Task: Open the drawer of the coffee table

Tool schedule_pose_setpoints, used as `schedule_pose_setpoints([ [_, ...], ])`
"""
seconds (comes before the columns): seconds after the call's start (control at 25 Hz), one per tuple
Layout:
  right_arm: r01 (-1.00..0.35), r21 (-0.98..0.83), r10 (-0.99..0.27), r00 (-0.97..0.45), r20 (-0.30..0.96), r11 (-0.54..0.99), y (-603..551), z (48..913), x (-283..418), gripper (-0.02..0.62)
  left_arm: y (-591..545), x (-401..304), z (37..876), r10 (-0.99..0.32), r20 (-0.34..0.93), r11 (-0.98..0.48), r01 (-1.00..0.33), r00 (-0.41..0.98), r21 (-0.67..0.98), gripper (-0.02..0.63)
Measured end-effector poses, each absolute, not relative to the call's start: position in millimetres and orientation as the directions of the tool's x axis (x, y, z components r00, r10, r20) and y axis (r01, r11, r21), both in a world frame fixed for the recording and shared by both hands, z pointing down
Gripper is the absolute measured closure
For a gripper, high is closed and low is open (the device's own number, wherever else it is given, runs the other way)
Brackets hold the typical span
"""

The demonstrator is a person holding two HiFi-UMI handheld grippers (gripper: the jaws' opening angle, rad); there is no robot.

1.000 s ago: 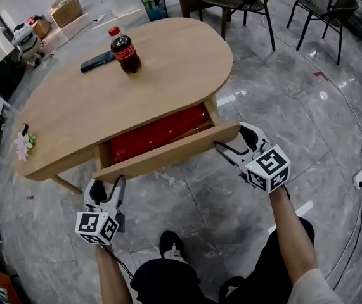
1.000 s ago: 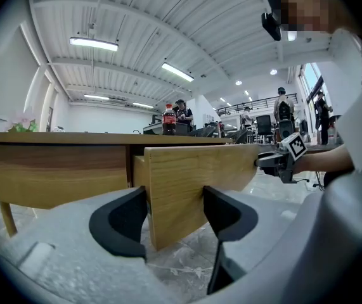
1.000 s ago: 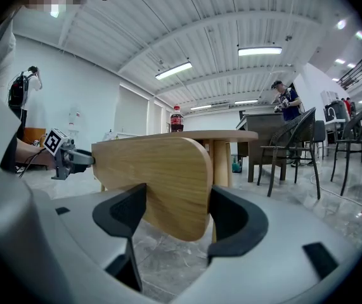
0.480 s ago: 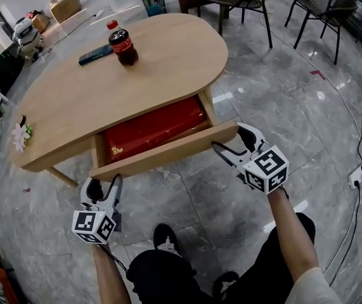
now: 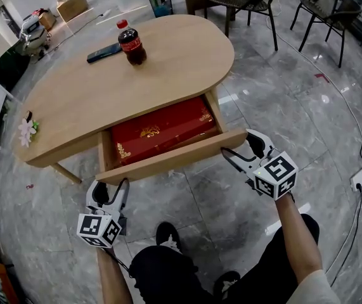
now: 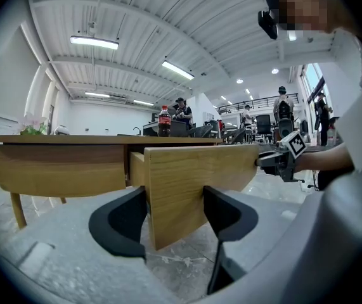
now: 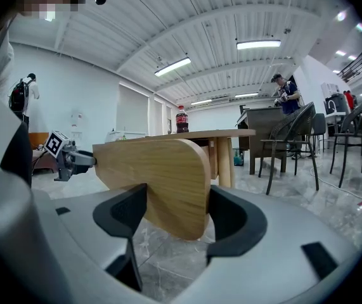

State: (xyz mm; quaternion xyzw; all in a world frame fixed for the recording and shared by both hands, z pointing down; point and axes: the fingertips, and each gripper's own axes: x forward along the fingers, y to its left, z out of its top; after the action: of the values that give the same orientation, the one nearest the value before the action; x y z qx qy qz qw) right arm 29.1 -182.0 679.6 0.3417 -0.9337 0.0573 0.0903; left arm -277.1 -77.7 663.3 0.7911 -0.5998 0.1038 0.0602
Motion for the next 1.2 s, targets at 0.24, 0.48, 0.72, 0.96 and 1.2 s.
schedule_pose_setpoints([
  [0.24,-0.645,-0.05,-0.622,-0.752,0.217,0.763,-176.3,678.9,31.2,0.278,-71.7,-275.0,662.3,-0.936,0.238,-0.273,-0.962,0.259,-0.027,0.336],
  [0.48,-0.643,-0.045,-0.62,-0.752,0.222,0.764,-166.1,680.5,34.2,0.278,-60.4,-271.6,665.1,-0.935,0.244,-0.269,-0.963,0.256,-0.022,0.336],
  [0.72,-0.643,-0.043,-0.62,-0.752,0.224,0.764,-158.9,680.4,37.0,0.278,-54.5,-269.0,665.0,-0.937,0.234,-0.271,-0.962,0.259,-0.024,0.336],
  [0.96,-0.646,-0.046,-0.623,-0.751,0.218,0.762,-151.0,682.5,38.6,0.278,-46.7,-267.5,667.1,-0.937,0.238,-0.27,-0.963,0.257,-0.022,0.336],
  [1.2,-0.644,-0.04,-0.624,-0.752,0.212,0.764,-143.9,684.6,42.4,0.278,-38.2,-262.9,668.4,-0.939,0.234,-0.266,-0.964,0.253,-0.025,0.336],
])
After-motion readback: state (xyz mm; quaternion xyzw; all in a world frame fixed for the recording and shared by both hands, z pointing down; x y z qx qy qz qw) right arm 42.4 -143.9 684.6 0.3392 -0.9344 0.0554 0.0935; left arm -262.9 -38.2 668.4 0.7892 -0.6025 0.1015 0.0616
